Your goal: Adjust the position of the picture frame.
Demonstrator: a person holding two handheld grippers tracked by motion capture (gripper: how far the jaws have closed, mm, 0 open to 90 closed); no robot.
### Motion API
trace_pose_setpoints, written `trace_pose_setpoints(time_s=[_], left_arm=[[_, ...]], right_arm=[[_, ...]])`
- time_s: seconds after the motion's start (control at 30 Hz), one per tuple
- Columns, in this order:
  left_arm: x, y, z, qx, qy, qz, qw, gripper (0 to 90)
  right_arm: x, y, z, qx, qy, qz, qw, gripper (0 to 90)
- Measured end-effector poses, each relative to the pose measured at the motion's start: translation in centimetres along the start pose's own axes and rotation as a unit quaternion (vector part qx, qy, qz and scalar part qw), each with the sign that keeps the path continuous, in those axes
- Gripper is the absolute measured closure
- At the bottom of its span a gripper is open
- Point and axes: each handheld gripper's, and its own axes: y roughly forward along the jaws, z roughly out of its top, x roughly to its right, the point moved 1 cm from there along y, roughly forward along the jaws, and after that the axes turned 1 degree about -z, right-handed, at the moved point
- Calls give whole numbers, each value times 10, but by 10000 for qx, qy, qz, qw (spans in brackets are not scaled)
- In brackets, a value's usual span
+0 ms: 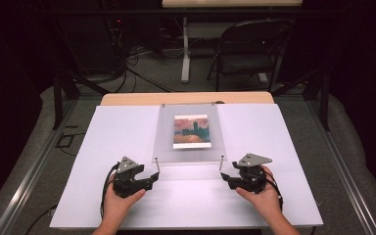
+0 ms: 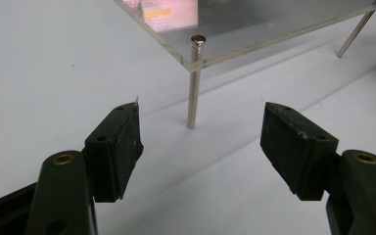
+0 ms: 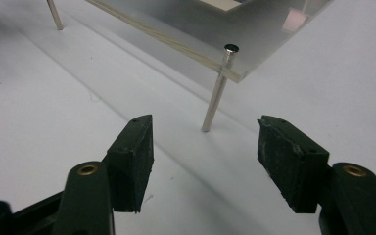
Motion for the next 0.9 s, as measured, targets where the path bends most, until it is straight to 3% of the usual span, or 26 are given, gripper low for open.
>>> trace_pose_setpoints(time_s=[0.17,0.3,0.47,0.53,0.67,0.9], left_arm=[[-6,-12,-8,211,57,29,9998,307],[-10,-12,-11,99,-131,-98,9998,307],[-10,-11,-13,85,-34,-15,10000,308],[-10,-11,-13,35,-89,-21,10000,308],[-13,-12,-10,-168,-250,-45,9995,312],[-22,-20,5,-12,-314,-14,9995,307]], right_arm=[[0,-6,-8,144,-78,-33,9999,358],[1,-5,-11,173,85,22,9998,357],[0,-5,-11,233,76,7,9997,347],[0,-5,-11,227,112,17,9997,339],[5,-6,-11,118,184,-34,9998,254],[15,-9,-6,73,338,-165,9993,149]])
